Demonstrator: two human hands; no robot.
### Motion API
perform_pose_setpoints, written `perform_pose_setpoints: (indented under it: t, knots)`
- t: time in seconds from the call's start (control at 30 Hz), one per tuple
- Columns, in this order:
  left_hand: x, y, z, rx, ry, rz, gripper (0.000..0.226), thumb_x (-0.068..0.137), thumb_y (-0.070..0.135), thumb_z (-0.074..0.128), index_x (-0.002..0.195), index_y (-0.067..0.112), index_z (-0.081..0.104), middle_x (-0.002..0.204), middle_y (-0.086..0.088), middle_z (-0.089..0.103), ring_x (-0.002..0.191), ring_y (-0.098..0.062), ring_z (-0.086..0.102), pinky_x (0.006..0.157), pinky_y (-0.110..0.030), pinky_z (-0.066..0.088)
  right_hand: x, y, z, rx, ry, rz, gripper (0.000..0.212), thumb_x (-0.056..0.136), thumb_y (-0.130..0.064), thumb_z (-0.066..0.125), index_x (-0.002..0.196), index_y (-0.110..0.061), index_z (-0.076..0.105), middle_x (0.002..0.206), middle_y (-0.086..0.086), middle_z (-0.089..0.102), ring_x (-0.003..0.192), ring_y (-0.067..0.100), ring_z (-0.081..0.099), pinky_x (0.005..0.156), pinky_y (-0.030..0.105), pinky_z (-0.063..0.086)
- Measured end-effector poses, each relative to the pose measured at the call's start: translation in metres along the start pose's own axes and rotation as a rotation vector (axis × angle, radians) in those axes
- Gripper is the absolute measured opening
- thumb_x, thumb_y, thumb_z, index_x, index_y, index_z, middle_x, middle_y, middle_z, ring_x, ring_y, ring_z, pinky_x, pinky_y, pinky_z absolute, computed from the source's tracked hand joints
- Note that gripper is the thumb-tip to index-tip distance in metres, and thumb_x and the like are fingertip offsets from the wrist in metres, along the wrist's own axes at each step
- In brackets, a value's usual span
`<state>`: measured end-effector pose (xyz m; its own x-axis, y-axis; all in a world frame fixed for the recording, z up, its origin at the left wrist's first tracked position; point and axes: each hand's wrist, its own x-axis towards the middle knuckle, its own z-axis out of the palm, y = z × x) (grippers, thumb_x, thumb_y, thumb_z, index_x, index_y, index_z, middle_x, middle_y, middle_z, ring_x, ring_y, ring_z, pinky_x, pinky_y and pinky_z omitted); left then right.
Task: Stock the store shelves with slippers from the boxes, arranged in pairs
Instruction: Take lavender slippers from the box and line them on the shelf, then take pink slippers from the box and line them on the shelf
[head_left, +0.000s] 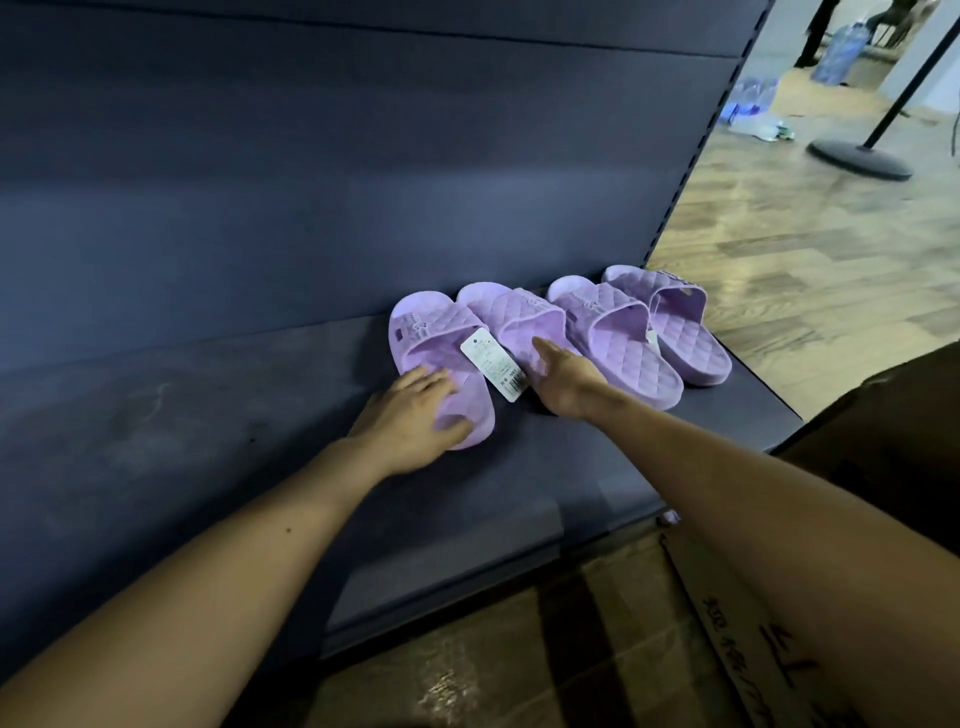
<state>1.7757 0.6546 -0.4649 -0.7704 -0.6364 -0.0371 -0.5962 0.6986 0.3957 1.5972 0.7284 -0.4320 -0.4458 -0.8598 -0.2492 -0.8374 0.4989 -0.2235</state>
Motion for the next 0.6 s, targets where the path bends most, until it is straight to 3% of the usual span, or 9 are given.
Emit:
perform_pose_setpoints:
  t: [0.13, 0.27, 0.37, 0.43, 0.5, 0.6]
  knots:
    - [-0.021, 0.004, -0.036, 0.110, 0.165, 0.046, 0.041, 0.086, 0.034, 0.052, 0.127, 0.026, 0.051, 0.142, 0.013, 0.043, 0.134, -0.014, 0.032, 0.104, -0.033, 0.030, -0.024, -0.018, -0.038, 0.173, 0.117, -0.051, 0.056, 0.096, -0.017, 0.041, 0.148, -0.018, 0.020, 0.153, 0.006, 0.027, 0.138, 0.023, 0.030, 0.103, 0.021, 0.023]
    - [-0.020, 0.027, -0.101, 0.099, 0.266, 0.093, 0.025, 0.084, 0.022, 0.050, 0.106, 0.020, 0.062, 0.113, 0.001, 0.062, 0.110, -0.027, 0.053, 0.084, -0.033, 0.042, -0.045, -0.047, -0.100, 0.216, 0.208, -0.112, 0.036, 0.093, -0.015, 0.040, 0.128, -0.015, 0.052, 0.132, 0.005, 0.055, 0.122, 0.025, 0.050, 0.084, 0.023, 0.039]
    - [-0.015, 0.064, -0.148, -0.055, 0.309, 0.090, 0.029, 0.087, 0.023, 0.047, 0.111, 0.020, 0.063, 0.119, 0.000, 0.064, 0.112, -0.024, 0.057, 0.092, -0.031, 0.046, -0.074, -0.064, -0.149, -0.008, 0.121, -0.204, 0.039, 0.097, -0.017, 0.039, 0.134, -0.019, 0.047, 0.144, -0.003, 0.044, 0.131, 0.015, 0.041, 0.096, 0.017, 0.031]
    - [-0.013, 0.094, -0.168, -0.207, 0.365, 0.153, 0.027, 0.089, 0.011, 0.050, 0.111, 0.017, 0.065, 0.116, 0.000, 0.066, 0.107, -0.020, 0.060, 0.088, -0.021, 0.043, -0.095, -0.066, -0.183, -0.068, 0.069, -0.216, 0.040, 0.096, -0.020, 0.042, 0.137, -0.023, 0.044, 0.145, -0.004, 0.042, 0.131, 0.014, 0.039, 0.098, 0.016, 0.030]
    - [-0.018, 0.126, -0.179, -0.305, 0.403, 0.225, 0.026, 0.091, 0.008, 0.048, 0.109, 0.016, 0.066, 0.109, 0.001, 0.067, 0.096, -0.013, 0.061, 0.074, -0.011, 0.036, -0.123, -0.056, -0.215, -0.068, 0.036, -0.195, 0.038, 0.097, -0.020, 0.043, 0.135, -0.023, 0.047, 0.141, -0.005, 0.045, 0.127, 0.011, 0.042, 0.093, 0.013, 0.031]
    - [-0.026, 0.170, -0.182, -0.385, 0.372, 0.339, 0.024, 0.092, 0.009, 0.048, 0.103, 0.019, 0.067, 0.099, 0.007, 0.067, 0.087, -0.005, 0.056, 0.065, -0.005, 0.034, -0.173, -0.022, -0.250, -0.066, 0.061, -0.176, 0.032, 0.097, -0.020, 0.044, 0.126, -0.025, 0.056, 0.132, -0.009, 0.054, 0.111, 0.001, 0.046, 0.079, 0.004, 0.035]
